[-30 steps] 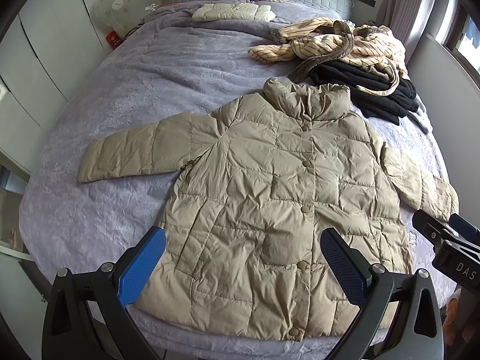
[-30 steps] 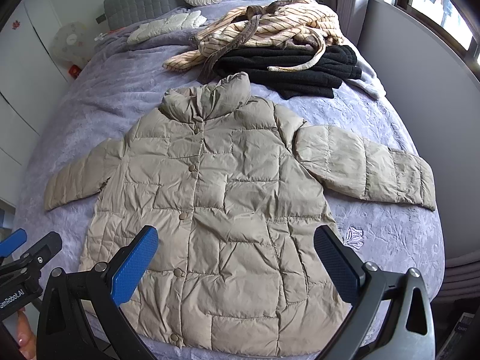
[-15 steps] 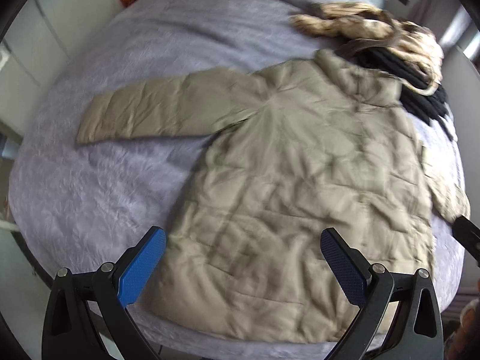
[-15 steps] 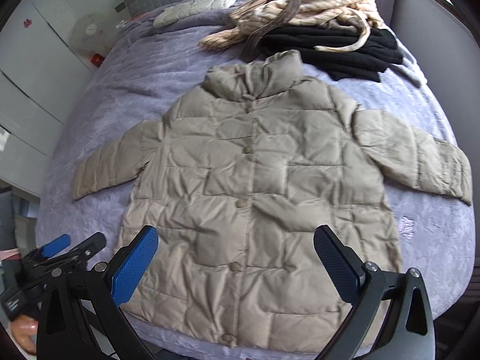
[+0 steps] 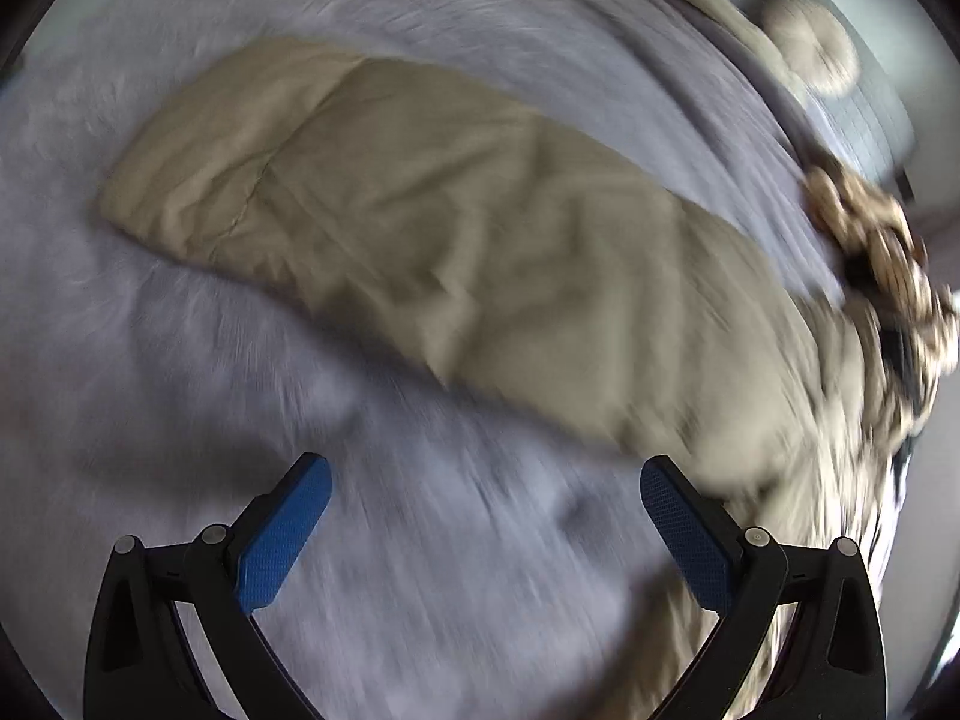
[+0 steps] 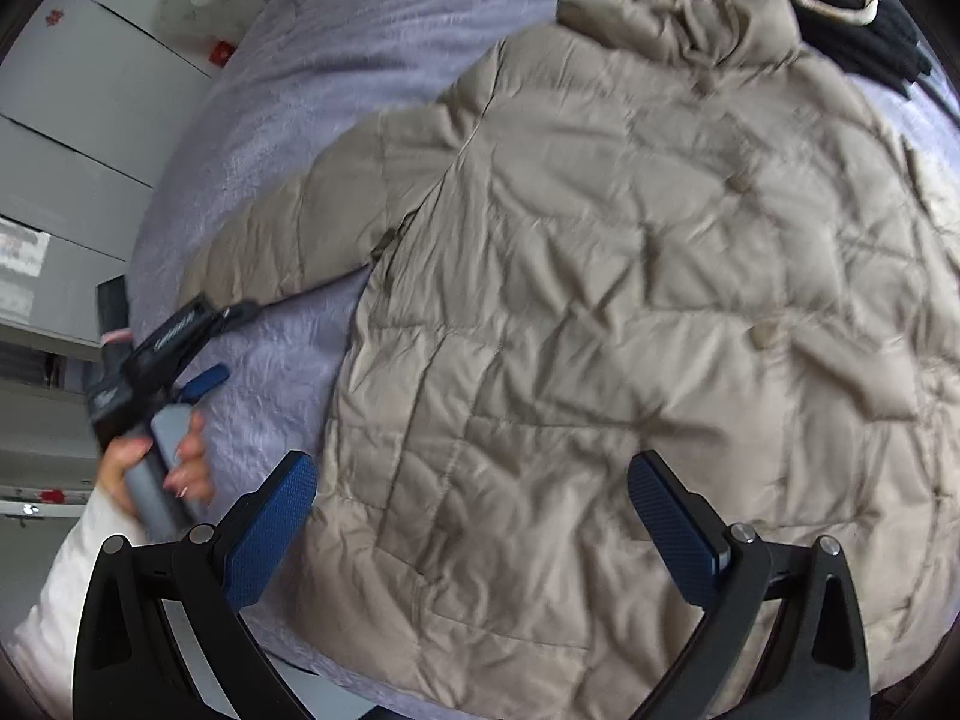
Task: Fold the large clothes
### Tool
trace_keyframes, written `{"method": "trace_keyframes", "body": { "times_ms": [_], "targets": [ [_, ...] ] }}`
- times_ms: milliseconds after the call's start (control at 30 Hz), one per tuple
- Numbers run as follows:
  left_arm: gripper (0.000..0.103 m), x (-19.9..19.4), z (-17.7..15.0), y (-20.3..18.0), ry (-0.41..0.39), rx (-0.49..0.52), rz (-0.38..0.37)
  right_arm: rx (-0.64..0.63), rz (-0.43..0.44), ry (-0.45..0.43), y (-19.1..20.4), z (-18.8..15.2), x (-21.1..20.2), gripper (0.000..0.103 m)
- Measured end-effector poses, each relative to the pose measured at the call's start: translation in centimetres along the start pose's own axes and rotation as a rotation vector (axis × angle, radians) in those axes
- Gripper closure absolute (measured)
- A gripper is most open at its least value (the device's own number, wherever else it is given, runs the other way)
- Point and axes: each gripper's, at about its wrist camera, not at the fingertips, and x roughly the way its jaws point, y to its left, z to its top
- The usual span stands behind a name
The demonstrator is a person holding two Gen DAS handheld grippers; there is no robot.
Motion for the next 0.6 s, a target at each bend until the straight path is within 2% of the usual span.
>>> {"method": "trace_keyframes", "body": {
  "times_ms": [133,233,267,300,333,367,400,433,600],
  "targets": [
    [0.000,2.1,3.3,2.1,-0.045,-0.089,-0.092,-0.008,-0.002,0.000,0.8,0.2,2.4,0.000],
    [0.000,1.8,4.8,2.1,-0.116,-0.119,-0.091,-0.012,0.010,-0.025,1.1,1.1,3.2,0.000],
    [0.006,1.5,5.4,2.1,-0.152,-0.128,-0.090,-0.016,0.018,-0.035,1.0,1.4,3.2,0.000],
    [0.031,1.0,5.8,1.9,-0.192,-0.131,-0.081,-0.022,0.024,-0.051,1.2,1.9,3.3,0.000],
    [0.050,0.9,6.2,1.8,-0.203,-0.124,-0.074,-0.033,0.027,-0.073,1.5,2.6,3.5,0.000],
    [0.090,1.0,6.8,1.6,-0.187,-0.100,-0.090,-0.041,0.029,-0.086,1.7,3.0,3.7,0.000],
    [0.097,1.1,7.5,1.7,-0.175,-0.090,-0.134,-0.050,0.032,-0.101,2.0,3.6,3.9,0.000],
    [0.097,0.9,8.2,1.8,-0.184,-0.090,-0.154,-0.059,0.032,-0.116,2.3,4.4,4.3,0.000],
    [0.097,-3.4,8.5,-0.5,-0.282,0.060,-0.163,-0.071,0.047,-0.179,3.0,8.2,5.9,0.000]
  ]
}}
